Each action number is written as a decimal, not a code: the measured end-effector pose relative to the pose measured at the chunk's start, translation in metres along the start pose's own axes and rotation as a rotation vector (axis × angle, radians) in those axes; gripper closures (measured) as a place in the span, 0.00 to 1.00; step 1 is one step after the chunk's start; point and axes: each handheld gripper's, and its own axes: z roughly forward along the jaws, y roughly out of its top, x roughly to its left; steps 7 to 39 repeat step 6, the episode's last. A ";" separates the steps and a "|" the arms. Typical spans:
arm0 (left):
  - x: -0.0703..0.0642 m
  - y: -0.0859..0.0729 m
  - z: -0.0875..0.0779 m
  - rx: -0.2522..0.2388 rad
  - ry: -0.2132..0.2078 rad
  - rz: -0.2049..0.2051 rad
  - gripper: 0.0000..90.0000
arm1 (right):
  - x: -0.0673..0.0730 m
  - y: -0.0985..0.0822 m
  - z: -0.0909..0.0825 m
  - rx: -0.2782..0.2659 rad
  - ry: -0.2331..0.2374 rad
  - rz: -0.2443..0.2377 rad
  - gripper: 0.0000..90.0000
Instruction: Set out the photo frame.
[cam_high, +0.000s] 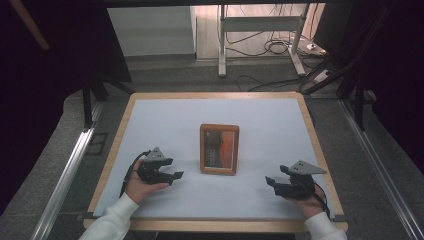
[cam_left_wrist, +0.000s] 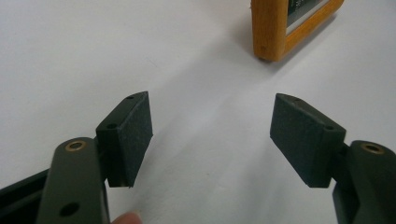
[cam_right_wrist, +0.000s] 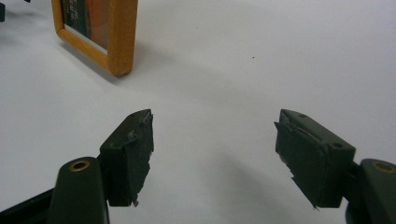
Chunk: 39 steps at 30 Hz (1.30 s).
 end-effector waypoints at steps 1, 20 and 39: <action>0.000 0.000 0.000 0.001 0.000 0.001 0.32 | 0.000 0.000 0.000 -0.002 0.000 0.001 0.30; 0.000 0.000 0.000 -0.003 0.006 0.005 0.32 | 0.000 0.002 -0.001 -0.014 -0.008 0.006 0.28; 0.000 0.000 0.000 -0.003 0.006 0.005 0.32 | 0.000 0.002 -0.001 -0.014 -0.008 0.006 0.28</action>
